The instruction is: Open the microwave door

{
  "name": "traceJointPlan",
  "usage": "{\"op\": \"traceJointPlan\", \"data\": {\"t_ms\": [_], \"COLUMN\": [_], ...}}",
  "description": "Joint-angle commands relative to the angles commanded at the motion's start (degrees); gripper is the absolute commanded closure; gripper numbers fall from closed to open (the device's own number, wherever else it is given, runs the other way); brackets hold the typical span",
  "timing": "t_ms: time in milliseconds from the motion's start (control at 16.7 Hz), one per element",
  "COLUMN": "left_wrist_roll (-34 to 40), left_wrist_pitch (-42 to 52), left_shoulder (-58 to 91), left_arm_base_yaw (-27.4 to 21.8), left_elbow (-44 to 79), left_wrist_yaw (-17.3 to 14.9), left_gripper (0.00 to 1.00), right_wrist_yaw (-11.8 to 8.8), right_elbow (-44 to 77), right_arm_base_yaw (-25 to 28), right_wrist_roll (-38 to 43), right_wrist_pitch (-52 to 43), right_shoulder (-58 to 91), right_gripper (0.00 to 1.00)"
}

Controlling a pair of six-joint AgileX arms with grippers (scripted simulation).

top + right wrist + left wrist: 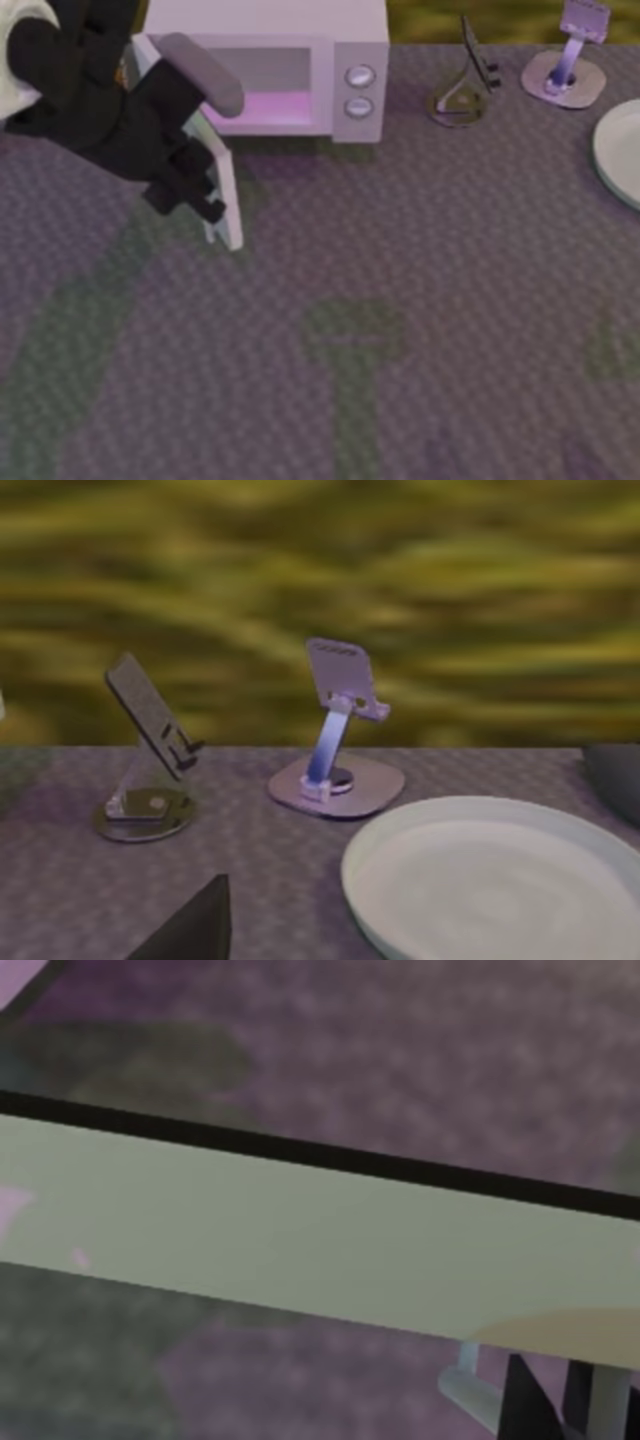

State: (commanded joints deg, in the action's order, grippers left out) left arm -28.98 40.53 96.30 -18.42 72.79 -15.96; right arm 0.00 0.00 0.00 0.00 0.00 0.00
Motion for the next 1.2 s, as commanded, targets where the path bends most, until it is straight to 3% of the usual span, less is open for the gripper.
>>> {"op": "traceJointPlan", "data": {"t_ms": [480,1200], "left_wrist_roll": [-10.8,-11.3], "left_wrist_pitch": [3.7,3.8], "left_shoulder": [-0.5,-0.6], "left_arm_base_yaw": [4.6,4.8], "left_elbow": [-0.1,0.0], "left_wrist_yaw": [-4.5,-4.8], "left_gripper": [1.0,1.0], "right_wrist_yaw": [0.0,0.0], "right_elbow": [0.0,0.0], "right_arm_base_yaw": [0.0,0.0], "right_wrist_roll": [0.0,0.0], "right_wrist_pitch": [0.0,0.0], "right_shoulder": [0.0,0.0], "right_gripper": [0.0,0.0]}}
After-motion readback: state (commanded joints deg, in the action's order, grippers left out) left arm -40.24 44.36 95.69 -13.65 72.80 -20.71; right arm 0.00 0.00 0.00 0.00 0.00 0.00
